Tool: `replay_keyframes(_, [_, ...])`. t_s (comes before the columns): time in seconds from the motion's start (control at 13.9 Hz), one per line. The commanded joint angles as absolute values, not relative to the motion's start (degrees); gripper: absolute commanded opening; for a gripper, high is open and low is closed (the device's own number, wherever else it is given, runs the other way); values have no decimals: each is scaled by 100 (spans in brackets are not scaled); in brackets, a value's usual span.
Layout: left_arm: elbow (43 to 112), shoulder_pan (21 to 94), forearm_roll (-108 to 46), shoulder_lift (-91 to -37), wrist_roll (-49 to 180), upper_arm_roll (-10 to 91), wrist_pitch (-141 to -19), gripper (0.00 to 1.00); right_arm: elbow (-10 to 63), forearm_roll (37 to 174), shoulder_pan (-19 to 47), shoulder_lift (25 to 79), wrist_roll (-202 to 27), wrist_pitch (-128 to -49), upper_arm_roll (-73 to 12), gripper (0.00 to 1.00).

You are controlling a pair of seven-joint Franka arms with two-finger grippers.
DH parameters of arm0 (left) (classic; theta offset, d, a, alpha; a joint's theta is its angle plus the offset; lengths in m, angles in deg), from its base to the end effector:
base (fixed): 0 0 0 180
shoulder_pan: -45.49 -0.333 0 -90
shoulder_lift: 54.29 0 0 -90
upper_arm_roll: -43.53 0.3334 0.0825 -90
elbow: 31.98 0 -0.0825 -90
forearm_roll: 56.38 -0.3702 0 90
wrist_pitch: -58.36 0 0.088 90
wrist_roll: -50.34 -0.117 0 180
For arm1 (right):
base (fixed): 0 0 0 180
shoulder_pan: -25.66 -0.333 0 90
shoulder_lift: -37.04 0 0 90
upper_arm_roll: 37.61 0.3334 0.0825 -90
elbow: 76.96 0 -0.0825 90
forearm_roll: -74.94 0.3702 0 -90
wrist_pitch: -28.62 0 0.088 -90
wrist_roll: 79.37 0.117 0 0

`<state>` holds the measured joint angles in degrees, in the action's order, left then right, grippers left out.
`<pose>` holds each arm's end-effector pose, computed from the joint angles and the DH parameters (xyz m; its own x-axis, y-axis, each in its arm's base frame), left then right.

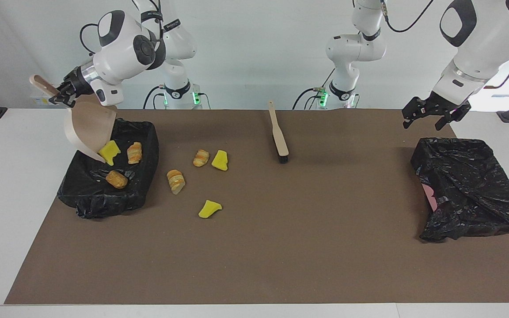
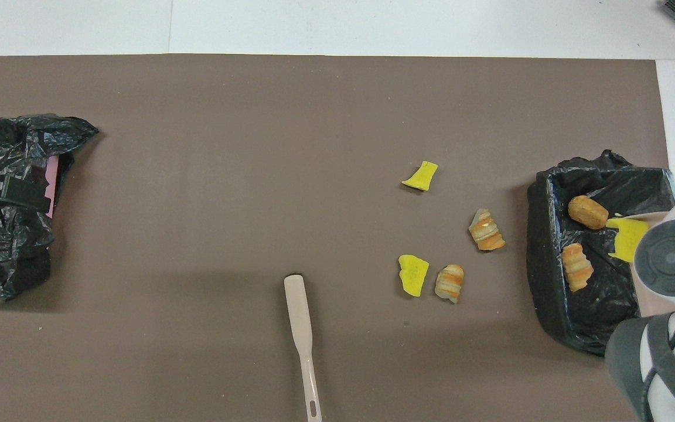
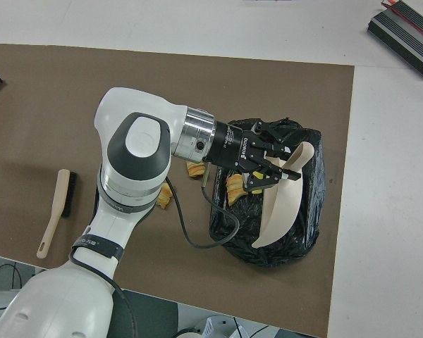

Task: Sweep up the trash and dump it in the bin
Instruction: 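Tip the dustpan over the trash bag with the right gripper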

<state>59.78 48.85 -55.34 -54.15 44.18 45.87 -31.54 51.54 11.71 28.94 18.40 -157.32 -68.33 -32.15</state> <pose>0.5384 -0.0117 0.6190 0.9918 -0.1250 -0.0279 -0.1244 -0.9920 0.0214 0.4301 -0.0734 0.5501 -0.1134 0.4325 -0.8945 0.9935 0.0413 -0.1060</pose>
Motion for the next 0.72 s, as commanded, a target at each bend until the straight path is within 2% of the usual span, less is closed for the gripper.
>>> replay_keyframes(0.0, [5873, 4875, -5629, -5262, 4357, 4520, -3041, 100, 5356, 920, 2838, 1648, -15742, -6858, -3207, 0])
replay_keyframes(0.14, [5890, 4866, -5629, -5262, 4349, 4520, -3041, 100, 5277, 876, 2803, 1683, -15812, -6858, -3207, 0])
replay_keyframes(0.65, [5952, 4874, -5629, -5209, 4287, 4520, -3032, 100, 4338, 1217, 2794, 2078, -16260, -6832, -3075, 0])
